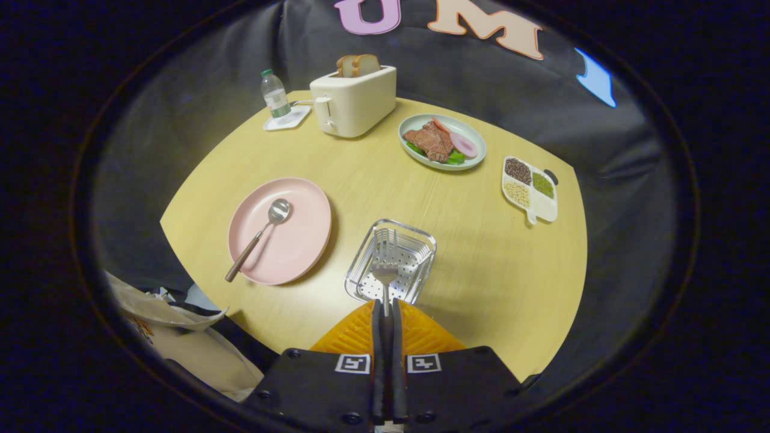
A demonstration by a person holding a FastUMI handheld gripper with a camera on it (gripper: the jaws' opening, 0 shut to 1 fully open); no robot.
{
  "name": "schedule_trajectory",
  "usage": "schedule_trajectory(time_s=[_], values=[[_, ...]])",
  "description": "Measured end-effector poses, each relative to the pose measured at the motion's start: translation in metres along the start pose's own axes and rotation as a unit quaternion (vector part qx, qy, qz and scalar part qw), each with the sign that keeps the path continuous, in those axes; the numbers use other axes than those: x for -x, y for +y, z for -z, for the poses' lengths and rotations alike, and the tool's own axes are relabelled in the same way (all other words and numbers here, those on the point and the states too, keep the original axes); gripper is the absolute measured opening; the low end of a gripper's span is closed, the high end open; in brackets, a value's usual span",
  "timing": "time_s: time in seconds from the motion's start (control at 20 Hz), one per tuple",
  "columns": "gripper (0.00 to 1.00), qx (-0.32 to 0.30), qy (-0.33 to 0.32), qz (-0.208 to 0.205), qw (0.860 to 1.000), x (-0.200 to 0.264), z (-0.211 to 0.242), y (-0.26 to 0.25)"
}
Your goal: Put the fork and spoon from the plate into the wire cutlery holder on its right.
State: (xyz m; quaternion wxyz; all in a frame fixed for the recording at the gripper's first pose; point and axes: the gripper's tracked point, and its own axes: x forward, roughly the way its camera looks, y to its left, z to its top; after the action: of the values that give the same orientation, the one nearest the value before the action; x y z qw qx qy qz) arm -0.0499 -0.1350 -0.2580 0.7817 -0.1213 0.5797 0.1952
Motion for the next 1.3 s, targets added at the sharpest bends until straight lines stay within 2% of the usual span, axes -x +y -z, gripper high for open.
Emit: schedule_trajectory(time_s=[0.5,0.85,1.05,1.3], values=[[0.08,0.053,0.108,-0.013,0.993,-0.024,0.003,-0.008],[0.08,0.057,0.141,-0.020,0.988,-0.036,-0.003,-0.004],[0.11,0.055,0.145,-0.025,0.988,-0.039,-0.005,0.000],[0.17,0.028,0.101,-0.017,0.994,-0.037,-0.017,0.003]])
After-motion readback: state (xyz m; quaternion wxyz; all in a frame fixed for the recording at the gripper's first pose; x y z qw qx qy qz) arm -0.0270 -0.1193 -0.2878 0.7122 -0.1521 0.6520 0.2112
